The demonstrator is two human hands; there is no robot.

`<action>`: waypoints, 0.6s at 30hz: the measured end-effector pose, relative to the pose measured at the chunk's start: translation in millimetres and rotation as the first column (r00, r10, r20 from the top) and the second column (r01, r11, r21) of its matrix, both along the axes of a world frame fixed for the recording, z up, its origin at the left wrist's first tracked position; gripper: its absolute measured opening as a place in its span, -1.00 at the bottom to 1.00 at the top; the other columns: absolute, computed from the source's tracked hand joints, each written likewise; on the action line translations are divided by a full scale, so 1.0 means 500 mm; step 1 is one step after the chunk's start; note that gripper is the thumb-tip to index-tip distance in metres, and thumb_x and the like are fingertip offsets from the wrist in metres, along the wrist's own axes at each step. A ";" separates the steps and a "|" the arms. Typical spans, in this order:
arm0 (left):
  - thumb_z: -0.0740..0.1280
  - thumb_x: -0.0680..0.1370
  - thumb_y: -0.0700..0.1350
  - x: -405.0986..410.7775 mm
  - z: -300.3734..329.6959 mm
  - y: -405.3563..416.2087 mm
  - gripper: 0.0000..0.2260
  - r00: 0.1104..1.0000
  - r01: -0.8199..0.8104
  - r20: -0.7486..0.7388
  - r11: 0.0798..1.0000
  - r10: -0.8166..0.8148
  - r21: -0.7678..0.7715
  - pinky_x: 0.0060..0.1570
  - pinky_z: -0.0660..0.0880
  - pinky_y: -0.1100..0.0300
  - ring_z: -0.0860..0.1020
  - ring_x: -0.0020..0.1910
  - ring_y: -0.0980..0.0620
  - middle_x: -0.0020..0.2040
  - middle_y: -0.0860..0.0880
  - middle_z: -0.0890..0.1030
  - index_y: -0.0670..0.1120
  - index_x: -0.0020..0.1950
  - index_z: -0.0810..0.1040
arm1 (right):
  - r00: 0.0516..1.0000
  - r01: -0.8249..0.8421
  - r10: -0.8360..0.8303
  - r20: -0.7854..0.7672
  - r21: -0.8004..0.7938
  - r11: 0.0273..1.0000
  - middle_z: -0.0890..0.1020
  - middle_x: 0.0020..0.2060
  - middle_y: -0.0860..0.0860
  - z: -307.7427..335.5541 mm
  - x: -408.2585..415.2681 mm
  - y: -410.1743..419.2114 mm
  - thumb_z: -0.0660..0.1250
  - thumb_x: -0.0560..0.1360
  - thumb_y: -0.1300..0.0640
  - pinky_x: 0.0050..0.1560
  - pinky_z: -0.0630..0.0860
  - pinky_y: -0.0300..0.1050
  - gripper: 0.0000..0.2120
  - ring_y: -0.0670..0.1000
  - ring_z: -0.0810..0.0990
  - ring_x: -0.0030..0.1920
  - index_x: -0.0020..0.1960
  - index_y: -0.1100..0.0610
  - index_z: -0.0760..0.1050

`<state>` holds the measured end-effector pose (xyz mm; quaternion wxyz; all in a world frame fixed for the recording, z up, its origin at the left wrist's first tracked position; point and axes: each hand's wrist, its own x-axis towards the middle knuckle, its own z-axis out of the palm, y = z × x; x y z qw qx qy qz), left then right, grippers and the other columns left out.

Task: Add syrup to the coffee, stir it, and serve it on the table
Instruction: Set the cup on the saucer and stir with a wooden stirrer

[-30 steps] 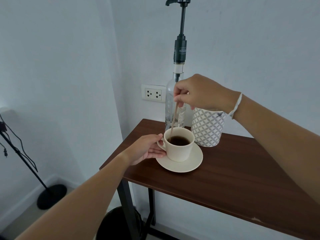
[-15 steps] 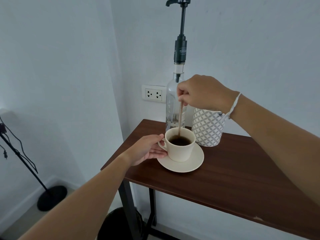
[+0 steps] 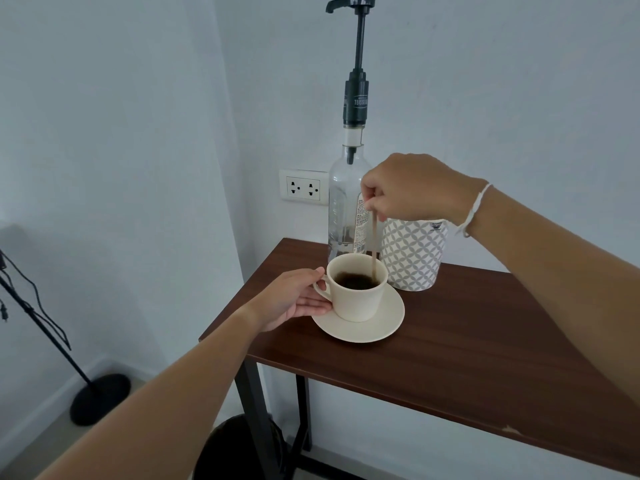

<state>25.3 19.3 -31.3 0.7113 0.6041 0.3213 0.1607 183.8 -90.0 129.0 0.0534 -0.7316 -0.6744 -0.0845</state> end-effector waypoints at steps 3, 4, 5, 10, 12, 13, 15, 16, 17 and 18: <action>0.21 0.60 0.00 -0.001 -0.001 0.000 -0.74 1.000 -0.001 0.001 1.000 0.001 0.002 -0.02 0.62 0.11 0.68 -0.04 -0.10 -0.01 -0.28 0.66 -0.17 -0.14 0.51 | 0.972 -0.069 0.058 -0.228 -0.041 0.997 0.70 -0.29 -0.08 0.002 -0.012 -0.009 0.26 0.52 0.15 -0.23 0.47 -0.17 -0.89 -0.03 0.64 -0.33 -0.12 0.13 0.55; 0.21 0.60 0.00 -0.001 -0.001 0.000 -0.74 1.000 -0.001 -0.004 1.000 0.001 0.005 -0.02 0.62 0.11 0.68 -0.02 -0.11 0.00 -0.28 0.66 -0.17 -0.14 0.51 | 0.954 -0.091 0.085 -0.289 -0.005 0.996 0.70 -0.28 -0.06 -0.001 -0.016 -0.007 0.26 0.52 0.15 -0.22 0.48 -0.18 -0.89 -0.07 0.63 -0.38 -0.12 0.15 0.54; 0.21 0.60 0.00 0.000 0.000 -0.001 -0.74 1.000 -0.001 -0.010 1.000 0.002 0.007 -0.01 0.62 0.10 0.67 0.00 -0.12 0.01 -0.28 0.66 -0.17 -0.13 0.51 | 0.946 -0.101 0.110 -0.305 0.044 0.994 0.71 -0.27 -0.05 -0.005 -0.018 -0.003 0.26 0.52 0.15 -0.23 0.48 -0.19 -0.89 -0.15 0.60 -0.44 -0.12 0.16 0.53; 0.21 0.60 -0.01 0.000 0.002 -0.003 -0.74 1.000 -0.005 -0.016 1.000 0.005 0.002 0.00 0.61 0.10 0.66 0.03 -0.14 0.05 -0.30 0.64 -0.16 -0.14 0.50 | 1.000 -0.017 0.017 0.002 0.121 0.993 0.66 -0.21 -0.02 -0.013 -0.005 0.009 0.22 0.52 0.14 -0.19 0.37 -0.13 -0.86 -0.02 0.58 -0.14 -0.10 0.13 0.55; 0.21 0.60 -0.01 0.000 0.002 -0.004 -0.75 1.000 -0.009 -0.016 1.000 0.009 -0.001 0.00 0.62 0.10 0.65 0.04 -0.14 0.06 -0.31 0.64 -0.17 -0.13 0.50 | 1.000 0.004 -0.003 -0.019 0.022 1.000 0.69 -0.25 -0.06 -0.005 -0.001 0.001 0.23 0.51 0.16 -0.26 0.38 -0.18 -0.87 -0.04 0.58 -0.19 -0.10 0.12 0.56; 0.21 0.60 -0.01 0.000 0.002 -0.004 -0.75 1.000 -0.012 -0.015 1.000 0.012 -0.002 0.01 0.61 0.10 0.65 0.04 -0.15 0.06 -0.31 0.64 -0.17 -0.12 0.50 | 0.997 -0.009 0.007 -0.080 -0.022 1.000 0.70 -0.26 -0.07 -0.001 -0.004 -0.004 0.24 0.51 0.16 -0.25 0.41 -0.19 -0.87 -0.06 0.60 -0.24 -0.11 0.12 0.56; 0.21 0.60 -0.01 0.001 0.002 -0.004 -0.75 1.000 -0.011 -0.014 1.000 0.011 -0.002 0.04 0.60 0.08 0.65 0.05 -0.15 0.06 -0.31 0.64 -0.17 -0.11 0.50 | 0.966 -0.062 0.049 -0.255 -0.041 0.997 0.71 -0.28 -0.07 0.003 -0.014 -0.011 0.26 0.52 0.15 -0.20 0.49 -0.15 -0.89 -0.01 0.65 -0.32 -0.14 0.12 0.53; 0.21 0.60 -0.01 0.001 0.002 -0.004 -0.75 1.000 -0.011 -0.017 1.000 0.010 -0.002 0.05 0.60 0.07 0.65 0.05 -0.14 0.06 -0.30 0.64 -0.18 -0.10 0.50 | 0.949 -0.083 0.075 -0.307 -0.015 0.996 0.71 -0.28 -0.06 0.002 -0.018 -0.011 0.26 0.52 0.15 -0.18 0.51 -0.15 -0.89 0.00 0.65 -0.35 -0.14 0.12 0.53; 0.21 0.60 -0.01 0.001 0.002 -0.003 -0.75 1.000 -0.010 -0.019 1.000 0.010 -0.003 0.04 0.60 0.08 0.66 0.04 -0.14 0.06 -0.30 0.64 -0.18 -0.09 0.49 | 0.943 -0.089 0.091 -0.321 0.019 0.996 0.71 -0.27 -0.05 0.000 -0.020 -0.007 0.26 0.52 0.15 -0.18 0.51 -0.15 -0.89 -0.01 0.63 -0.38 -0.13 0.13 0.52; 0.21 0.60 -0.01 0.001 0.001 -0.003 -0.75 1.000 -0.009 -0.020 1.000 0.009 -0.003 0.04 0.60 0.08 0.66 0.04 -0.13 0.05 -0.29 0.65 -0.18 -0.09 0.49 | 0.951 -0.080 0.093 -0.294 0.056 0.995 0.71 -0.25 -0.05 -0.002 -0.020 -0.003 0.25 0.52 0.14 -0.18 0.49 -0.15 -0.89 -0.04 0.60 -0.39 -0.12 0.13 0.53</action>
